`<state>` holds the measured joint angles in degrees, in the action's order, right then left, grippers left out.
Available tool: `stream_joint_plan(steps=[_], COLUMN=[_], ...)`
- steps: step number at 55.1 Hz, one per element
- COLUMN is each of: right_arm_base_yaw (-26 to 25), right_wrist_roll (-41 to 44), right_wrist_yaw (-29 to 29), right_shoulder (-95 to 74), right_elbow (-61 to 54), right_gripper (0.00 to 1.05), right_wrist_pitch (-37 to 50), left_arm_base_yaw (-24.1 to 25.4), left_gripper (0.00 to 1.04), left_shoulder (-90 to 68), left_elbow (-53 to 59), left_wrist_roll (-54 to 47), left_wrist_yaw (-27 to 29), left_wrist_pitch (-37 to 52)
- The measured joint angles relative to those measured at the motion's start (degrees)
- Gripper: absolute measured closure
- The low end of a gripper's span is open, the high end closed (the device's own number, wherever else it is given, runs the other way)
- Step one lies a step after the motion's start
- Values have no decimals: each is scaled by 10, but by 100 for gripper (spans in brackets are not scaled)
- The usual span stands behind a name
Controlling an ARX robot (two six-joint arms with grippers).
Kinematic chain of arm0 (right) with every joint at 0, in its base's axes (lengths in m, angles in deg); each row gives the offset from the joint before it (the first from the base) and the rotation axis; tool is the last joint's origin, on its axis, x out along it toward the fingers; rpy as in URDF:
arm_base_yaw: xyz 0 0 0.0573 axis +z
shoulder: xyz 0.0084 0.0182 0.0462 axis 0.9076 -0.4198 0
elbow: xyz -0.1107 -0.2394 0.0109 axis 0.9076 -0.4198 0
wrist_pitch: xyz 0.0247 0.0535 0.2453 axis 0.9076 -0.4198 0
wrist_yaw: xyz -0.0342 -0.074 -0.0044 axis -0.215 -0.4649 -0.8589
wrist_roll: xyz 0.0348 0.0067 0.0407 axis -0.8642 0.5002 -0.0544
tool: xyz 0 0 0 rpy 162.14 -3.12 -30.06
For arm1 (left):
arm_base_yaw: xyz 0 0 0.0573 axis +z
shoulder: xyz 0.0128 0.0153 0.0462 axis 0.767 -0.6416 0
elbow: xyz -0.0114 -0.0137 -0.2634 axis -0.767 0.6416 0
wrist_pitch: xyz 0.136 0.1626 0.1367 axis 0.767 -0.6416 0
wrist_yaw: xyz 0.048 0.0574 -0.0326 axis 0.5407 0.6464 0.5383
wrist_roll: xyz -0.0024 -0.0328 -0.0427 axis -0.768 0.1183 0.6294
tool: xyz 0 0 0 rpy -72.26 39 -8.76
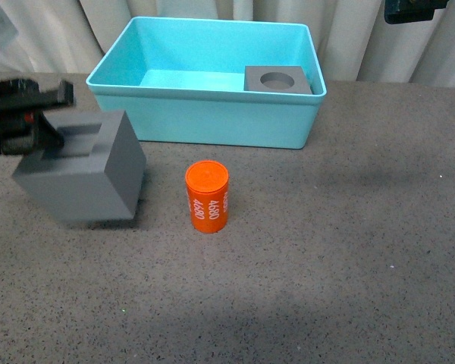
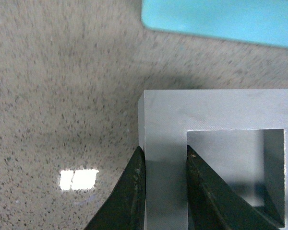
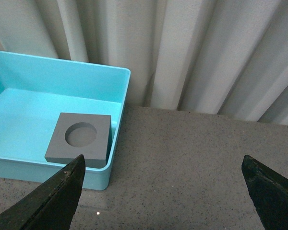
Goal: Place gray and orange parts in blue box
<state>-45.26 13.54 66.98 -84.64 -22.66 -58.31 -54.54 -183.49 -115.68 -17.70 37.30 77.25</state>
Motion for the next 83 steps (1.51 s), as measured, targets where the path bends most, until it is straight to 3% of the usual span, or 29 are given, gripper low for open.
stream_joint_plan(steps=[11, 25, 36, 67, 77, 83], right_arm_base_yaw=[0, 0, 0, 0, 0, 0], right_wrist_roll=[0, 0, 0, 0, 0, 0], right_wrist_yaw=[0, 0, 0, 0, 0, 0], right_shoulder=[0, 0, 0, 0, 0, 0], right_elbow=[0, 0, 0, 0, 0, 0], right_gripper=[10, 10, 10, 10, 10, 10], right_wrist_pitch=[0, 0, 0, 0, 0, 0], left_arm_base_yaw=[-24, -44, -37, -25, -21, -21], left_gripper=[87, 87, 87, 86, 51, 35], left_shoulder=[45, -91, -183, -296, -295, -266], left_elbow=[-90, -287, -331, -429, -440, -411], left_wrist_roll=[9, -10, -35, -46, -21, -11], left_wrist_yaw=[9, 38, 44, 47, 43, 49], left_wrist_pitch=[-12, 12, 47, -36, -38, -11])
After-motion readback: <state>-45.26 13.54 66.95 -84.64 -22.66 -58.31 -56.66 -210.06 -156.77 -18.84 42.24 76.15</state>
